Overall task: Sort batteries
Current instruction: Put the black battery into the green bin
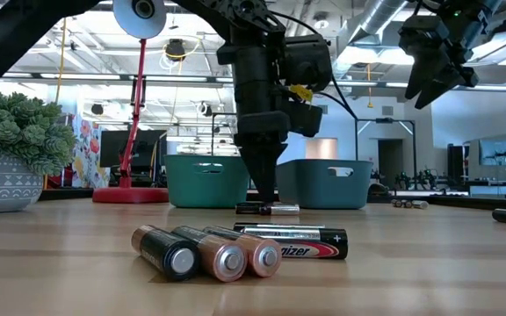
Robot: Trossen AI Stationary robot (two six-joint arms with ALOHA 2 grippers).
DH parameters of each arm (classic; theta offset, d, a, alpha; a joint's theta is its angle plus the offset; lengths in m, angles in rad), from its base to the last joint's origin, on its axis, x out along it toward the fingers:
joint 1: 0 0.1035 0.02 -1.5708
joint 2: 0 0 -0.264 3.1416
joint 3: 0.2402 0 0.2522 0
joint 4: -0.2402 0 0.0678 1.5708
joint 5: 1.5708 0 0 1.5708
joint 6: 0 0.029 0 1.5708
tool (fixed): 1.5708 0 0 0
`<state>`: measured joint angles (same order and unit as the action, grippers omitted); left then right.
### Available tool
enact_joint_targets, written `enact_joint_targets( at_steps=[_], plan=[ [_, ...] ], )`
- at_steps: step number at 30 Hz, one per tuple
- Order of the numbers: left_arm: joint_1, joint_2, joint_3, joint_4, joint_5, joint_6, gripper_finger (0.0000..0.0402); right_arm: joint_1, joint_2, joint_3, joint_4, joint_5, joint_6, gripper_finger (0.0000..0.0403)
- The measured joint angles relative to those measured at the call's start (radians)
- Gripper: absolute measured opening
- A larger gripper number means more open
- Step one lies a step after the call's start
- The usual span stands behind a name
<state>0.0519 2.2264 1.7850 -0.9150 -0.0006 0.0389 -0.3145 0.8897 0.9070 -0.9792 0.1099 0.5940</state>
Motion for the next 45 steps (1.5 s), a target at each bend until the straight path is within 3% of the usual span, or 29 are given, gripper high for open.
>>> enact_joint_targets(
  at_steps=[19,26,30,45],
  plan=[
    [-0.056,-0.002,-0.069,0.075,-0.001,-0.11,0.0105,0.0,0.0,0.0,0.0,0.0,-0.027,0.0189],
    [-0.057,-0.003,-0.068,0.065,-0.004,-0.083,0.0037,0.0,0.0,0.0,0.0,0.0,-0.028,0.0189],
    [-0.058,-0.003,-0.068,0.062,-0.004,-0.08,0.0036,0.0,0.0,0.0,0.0,0.0,-0.028,0.0189],
    [-0.051,-0.003,0.079,-0.07,-0.03,-0.062,0.0036,0.0,0.0,0.0,0.0,0.0,-0.03,0.0189]
  ],
)
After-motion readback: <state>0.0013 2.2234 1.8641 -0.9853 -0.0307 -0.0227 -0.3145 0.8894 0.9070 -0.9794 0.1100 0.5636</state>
